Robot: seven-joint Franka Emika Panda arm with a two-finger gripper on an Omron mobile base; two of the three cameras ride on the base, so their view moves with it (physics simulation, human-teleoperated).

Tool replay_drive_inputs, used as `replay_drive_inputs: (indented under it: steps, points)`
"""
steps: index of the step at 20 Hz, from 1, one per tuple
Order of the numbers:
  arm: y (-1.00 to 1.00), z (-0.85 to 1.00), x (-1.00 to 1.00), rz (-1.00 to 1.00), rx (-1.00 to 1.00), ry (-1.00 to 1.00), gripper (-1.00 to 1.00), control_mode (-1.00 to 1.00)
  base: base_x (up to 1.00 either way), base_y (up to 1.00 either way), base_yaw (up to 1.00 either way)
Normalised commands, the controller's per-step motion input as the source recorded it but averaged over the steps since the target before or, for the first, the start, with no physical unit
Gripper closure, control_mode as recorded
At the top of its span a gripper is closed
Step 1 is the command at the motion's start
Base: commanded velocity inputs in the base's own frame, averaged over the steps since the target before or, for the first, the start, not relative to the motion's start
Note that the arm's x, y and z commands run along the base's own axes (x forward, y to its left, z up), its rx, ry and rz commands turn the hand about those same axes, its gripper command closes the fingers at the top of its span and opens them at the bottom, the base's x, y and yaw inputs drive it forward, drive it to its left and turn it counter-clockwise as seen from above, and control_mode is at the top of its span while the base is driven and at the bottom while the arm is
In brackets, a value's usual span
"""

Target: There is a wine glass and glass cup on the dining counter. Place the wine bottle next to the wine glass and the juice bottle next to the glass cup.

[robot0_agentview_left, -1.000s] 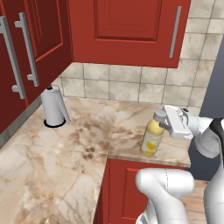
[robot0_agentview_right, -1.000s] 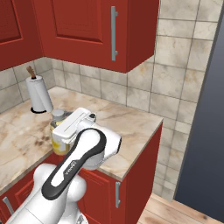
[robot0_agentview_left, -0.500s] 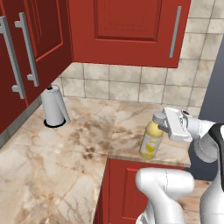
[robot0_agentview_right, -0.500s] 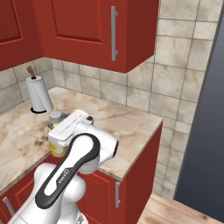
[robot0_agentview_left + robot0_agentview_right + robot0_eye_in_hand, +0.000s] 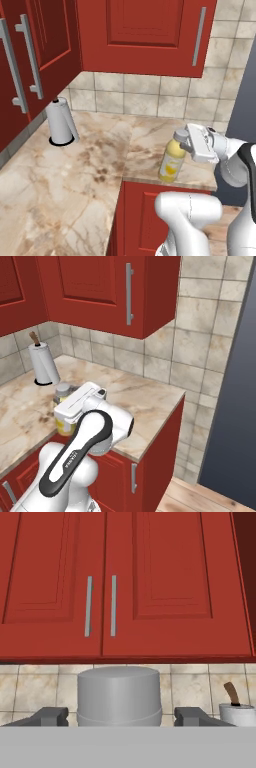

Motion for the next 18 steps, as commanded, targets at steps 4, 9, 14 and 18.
replay_drive_inputs:
  steps: [4, 9, 14, 18]
  points:
    - [0.0, 0.0, 0.0, 0.0, 0.0, 0.0, 1.0, 1.0, -0.47, -0.23, -0.13]
    - [0.0, 0.0, 0.0, 0.0, 0.0, 0.0, 1.0, 1.0, -0.68, -0.2, -0.11]
    - [0.0, 0.0, 0.0, 0.0, 0.0, 0.0, 1.0, 1.0, -0.34, -0.09, -0.51]
    - [0.0, 0.0, 0.0, 0.0, 0.0, 0.0, 1.0, 1.0, 0.0, 0.02, -1.0]
